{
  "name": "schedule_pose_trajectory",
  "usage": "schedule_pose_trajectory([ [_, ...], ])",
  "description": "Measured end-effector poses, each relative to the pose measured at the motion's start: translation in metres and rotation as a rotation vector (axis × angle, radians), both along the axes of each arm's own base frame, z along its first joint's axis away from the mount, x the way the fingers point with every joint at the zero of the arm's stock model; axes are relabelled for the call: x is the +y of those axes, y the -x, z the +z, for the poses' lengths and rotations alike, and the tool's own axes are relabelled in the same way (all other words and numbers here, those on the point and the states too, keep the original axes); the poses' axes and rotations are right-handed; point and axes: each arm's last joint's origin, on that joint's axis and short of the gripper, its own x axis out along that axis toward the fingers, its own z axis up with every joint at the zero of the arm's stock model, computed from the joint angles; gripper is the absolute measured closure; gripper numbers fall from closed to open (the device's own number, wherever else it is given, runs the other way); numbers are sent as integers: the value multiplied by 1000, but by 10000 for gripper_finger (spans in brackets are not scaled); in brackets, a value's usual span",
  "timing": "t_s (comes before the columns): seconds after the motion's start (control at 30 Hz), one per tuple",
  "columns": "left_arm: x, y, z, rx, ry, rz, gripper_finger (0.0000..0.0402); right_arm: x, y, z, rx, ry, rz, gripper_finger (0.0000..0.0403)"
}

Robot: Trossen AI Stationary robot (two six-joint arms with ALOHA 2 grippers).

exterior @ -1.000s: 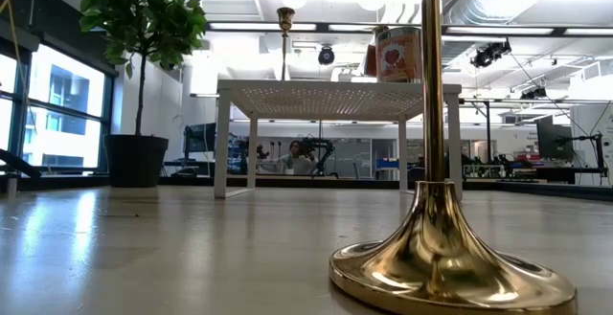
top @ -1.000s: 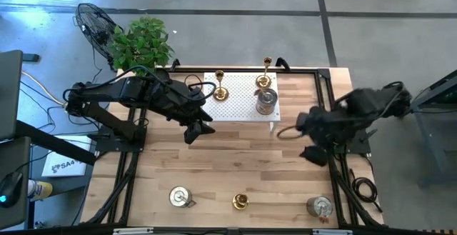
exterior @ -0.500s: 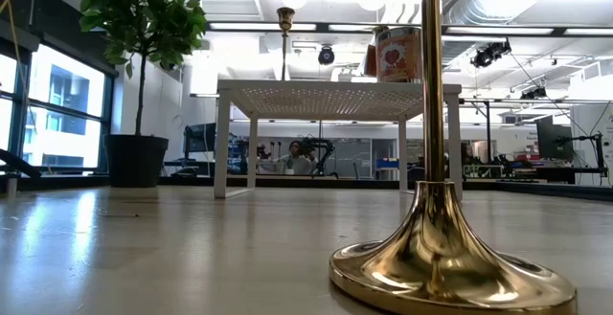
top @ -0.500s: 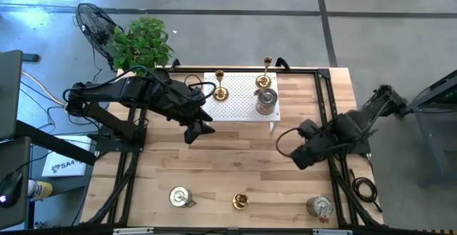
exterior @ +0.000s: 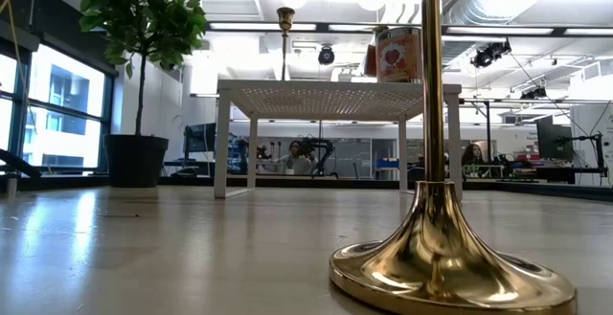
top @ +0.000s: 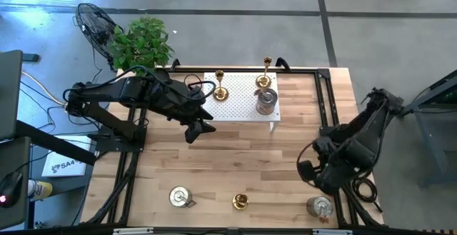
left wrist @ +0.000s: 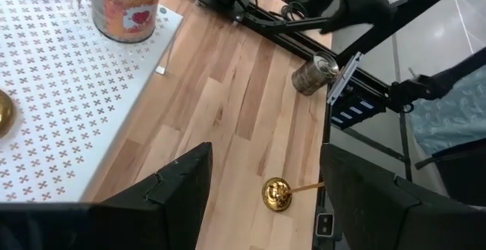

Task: Pick & Place candle stick holders
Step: Align the right silver scented candle with the other silver scented candle on the shelf

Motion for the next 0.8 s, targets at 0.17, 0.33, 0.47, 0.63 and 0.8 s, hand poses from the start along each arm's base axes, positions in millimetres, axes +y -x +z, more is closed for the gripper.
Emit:
schedule_pose_trajectory([
  [0.17, 1, 0, 0, 1, -19, 27, 160, 22, -5, -14, 63, -29, -6, 4],
  [0.33, 2, 0, 0, 0, -33, 46, 160, 41, -11, -25, 102, -96, 21, 4],
  [0.47, 2, 0, 0, -1, -50, 37, 160, 49, -13, -28, 106, -145, 62, 4],
  [0.63, 2, 0, 0, -2, -75, 22, 160, 54, -17, -27, 69, -200, 68, 4],
  [0.8, 2, 0, 0, -2, -78, 20, 160, 57, -27, -25, -3, -269, 57, 4],
])
